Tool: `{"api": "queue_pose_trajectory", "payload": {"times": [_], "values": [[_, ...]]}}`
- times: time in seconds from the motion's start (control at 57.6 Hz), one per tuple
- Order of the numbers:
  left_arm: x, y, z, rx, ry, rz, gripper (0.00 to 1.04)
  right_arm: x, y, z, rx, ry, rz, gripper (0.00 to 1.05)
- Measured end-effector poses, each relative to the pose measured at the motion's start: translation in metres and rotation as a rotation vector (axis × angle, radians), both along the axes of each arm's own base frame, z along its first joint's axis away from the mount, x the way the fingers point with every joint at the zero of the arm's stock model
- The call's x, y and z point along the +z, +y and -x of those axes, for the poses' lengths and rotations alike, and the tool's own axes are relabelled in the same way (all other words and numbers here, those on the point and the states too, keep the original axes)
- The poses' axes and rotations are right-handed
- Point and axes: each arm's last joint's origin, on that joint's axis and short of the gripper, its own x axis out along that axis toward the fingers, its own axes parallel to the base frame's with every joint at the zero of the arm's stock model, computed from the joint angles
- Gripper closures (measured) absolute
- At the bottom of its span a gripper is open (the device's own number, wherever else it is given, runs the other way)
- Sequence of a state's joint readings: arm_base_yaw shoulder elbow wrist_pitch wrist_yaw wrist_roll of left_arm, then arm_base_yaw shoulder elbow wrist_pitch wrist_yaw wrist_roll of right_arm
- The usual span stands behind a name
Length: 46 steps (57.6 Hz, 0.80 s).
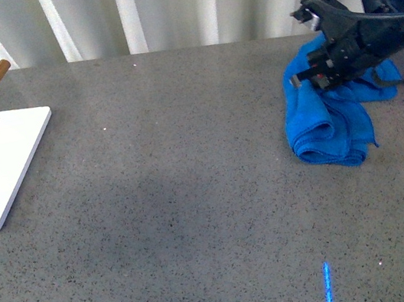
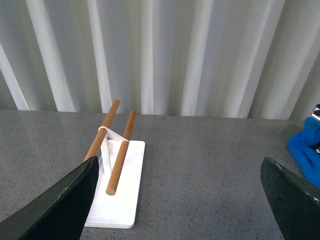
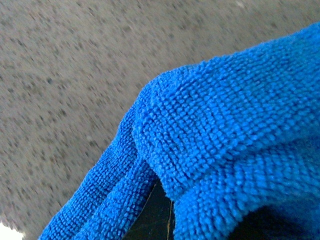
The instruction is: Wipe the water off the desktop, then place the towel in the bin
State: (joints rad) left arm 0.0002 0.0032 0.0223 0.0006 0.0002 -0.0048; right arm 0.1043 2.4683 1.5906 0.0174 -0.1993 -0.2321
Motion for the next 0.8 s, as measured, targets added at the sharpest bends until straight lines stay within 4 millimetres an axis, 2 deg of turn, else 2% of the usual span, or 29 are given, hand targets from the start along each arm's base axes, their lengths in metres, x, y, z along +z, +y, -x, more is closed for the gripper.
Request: {"api": "queue_pose_trajectory", "payload": {"times": [0.087, 0.208, 0.347, 0.451, 0.538, 0.625, 0.799], "values": [[0.0, 0.0, 0.0, 0.0, 0.0, 0.0, 0.07, 0.001, 0.023, -0.009, 0.044, -0.019, -0.005, 1.0], [0.0, 0.0, 0.0, 0.0, 0.0, 0.0, 0.07, 0.0, 0.061, -0.003, 0.121, -0.02, -0.063, 1.0], [0.0, 0.0, 0.0, 0.0, 0.0, 0.0, 0.07, -0.003, 0.099, 0.024, 0.186, 0.019, -0.111, 1.0], [0.0, 0.0, 0.0, 0.0, 0.0, 0.0, 0.07, -0.001, 0.114, 0.053, 0.223, 0.053, -0.105, 1.0], [0.0, 0.0, 0.0, 0.0, 0.0, 0.0, 0.07, 0.001, 0.116, 0.08, 0.25, 0.072, -0.1, 1.0], [0.0, 0.0, 0.0, 0.0, 0.0, 0.0, 0.07, 0.002, 0.107, 0.107, 0.268, 0.088, -0.087, 1.0], [0.0, 0.0, 0.0, 0.0, 0.0, 0.0, 0.07, 0.008, 0.062, 0.154, 0.239, 0.118, -0.05, 1.0]]}}
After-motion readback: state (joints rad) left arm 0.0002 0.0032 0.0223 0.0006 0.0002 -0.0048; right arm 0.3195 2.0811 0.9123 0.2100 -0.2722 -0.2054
